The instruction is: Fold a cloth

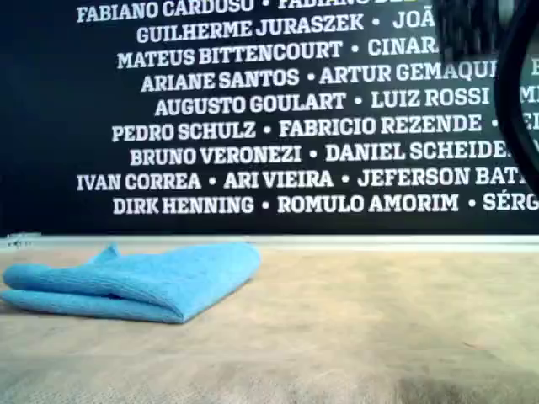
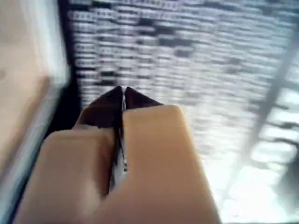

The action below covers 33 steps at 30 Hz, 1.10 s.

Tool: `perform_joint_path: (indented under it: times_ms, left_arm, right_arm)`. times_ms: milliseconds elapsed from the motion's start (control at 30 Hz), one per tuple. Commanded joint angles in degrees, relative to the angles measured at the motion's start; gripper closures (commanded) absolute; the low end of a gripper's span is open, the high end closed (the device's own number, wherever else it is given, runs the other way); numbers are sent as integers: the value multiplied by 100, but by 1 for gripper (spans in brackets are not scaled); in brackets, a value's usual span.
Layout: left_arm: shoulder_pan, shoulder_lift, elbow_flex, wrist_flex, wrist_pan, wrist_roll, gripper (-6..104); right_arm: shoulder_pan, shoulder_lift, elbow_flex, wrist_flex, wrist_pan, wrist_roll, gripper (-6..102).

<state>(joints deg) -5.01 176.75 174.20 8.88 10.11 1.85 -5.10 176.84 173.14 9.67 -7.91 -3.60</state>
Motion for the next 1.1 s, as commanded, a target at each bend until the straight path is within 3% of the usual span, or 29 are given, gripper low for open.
perform_joint_path:
  times_ms: [0,167,300,600,800,1067]
  left_arm:
    - [264,105,-97,835,-26,26,97]
    - [422,132,-97,2364,-26,26,97]
    - [580,141,-97,3076,-26,26,97]
    - [800,149,-97,3243,-35,26,97]
    - [800,167,-97,4104,-26,26,97]
    - [791,176,-97,4157,-26,26,97]
  right_arm:
    - [-26,334,88,1538,-26,-26,94]
    - [-79,343,88,2936,-18,-35,94]
    - [-202,343,88,3718,-18,-35,94]
    - [-343,352,88,4069,62,-35,94]
    - [-352,352,88,4069,299,-35,94]
    - [-281,352,88,4069,299,-26,94]
